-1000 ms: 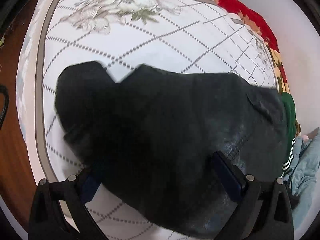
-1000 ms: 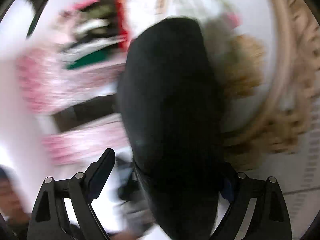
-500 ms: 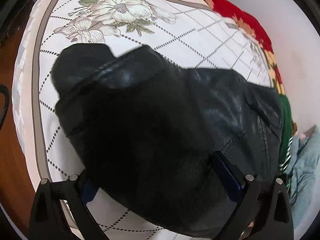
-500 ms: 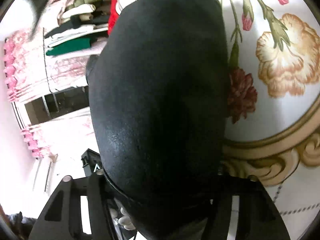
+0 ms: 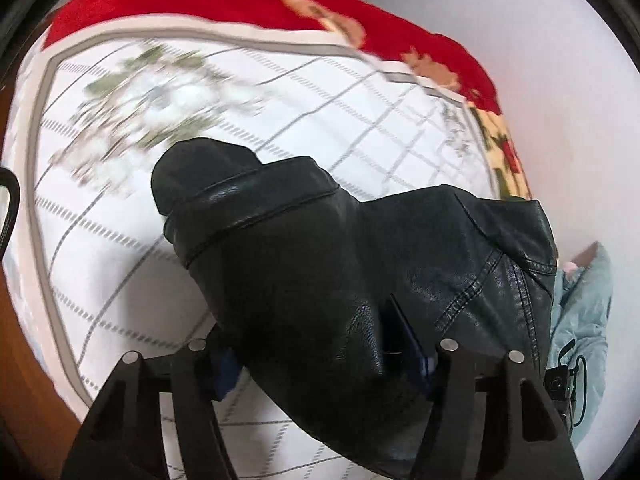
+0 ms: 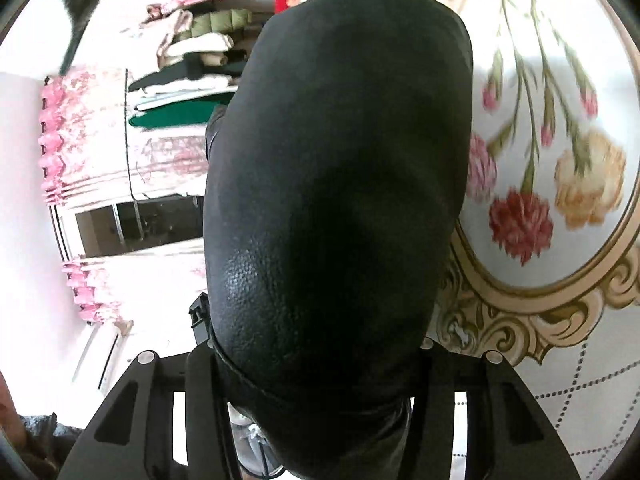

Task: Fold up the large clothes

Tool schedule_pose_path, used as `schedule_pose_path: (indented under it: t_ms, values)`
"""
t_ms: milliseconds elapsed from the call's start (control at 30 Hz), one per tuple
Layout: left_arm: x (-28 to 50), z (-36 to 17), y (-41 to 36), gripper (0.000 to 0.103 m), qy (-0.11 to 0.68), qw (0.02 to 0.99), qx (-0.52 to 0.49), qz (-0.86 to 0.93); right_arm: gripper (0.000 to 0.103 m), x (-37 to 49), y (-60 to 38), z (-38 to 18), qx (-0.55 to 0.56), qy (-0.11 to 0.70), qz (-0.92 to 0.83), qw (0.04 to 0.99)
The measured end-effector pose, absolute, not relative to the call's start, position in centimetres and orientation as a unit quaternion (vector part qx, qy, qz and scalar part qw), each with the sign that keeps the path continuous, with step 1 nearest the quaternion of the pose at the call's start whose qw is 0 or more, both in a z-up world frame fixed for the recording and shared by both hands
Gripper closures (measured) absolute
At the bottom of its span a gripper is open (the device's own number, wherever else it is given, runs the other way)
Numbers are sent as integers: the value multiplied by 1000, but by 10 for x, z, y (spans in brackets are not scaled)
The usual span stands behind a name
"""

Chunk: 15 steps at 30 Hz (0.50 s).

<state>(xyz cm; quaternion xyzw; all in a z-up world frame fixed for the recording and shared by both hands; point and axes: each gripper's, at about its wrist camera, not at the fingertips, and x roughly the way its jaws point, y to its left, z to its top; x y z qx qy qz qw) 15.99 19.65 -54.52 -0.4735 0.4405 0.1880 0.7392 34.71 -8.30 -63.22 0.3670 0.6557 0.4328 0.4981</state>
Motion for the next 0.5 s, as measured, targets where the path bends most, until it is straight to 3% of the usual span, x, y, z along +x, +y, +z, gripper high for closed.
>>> schedule_pose_path:
  t_ms: [300, 500]
  values:
    - [238, -493, 170, 43, 419, 774, -454, 136, 52, 400, -121, -569, 396, 607, 433, 537]
    - [328, -455, 134, 43, 405, 801, -432, 89, 52, 466, -175, -527, 417, 568, 433, 562]
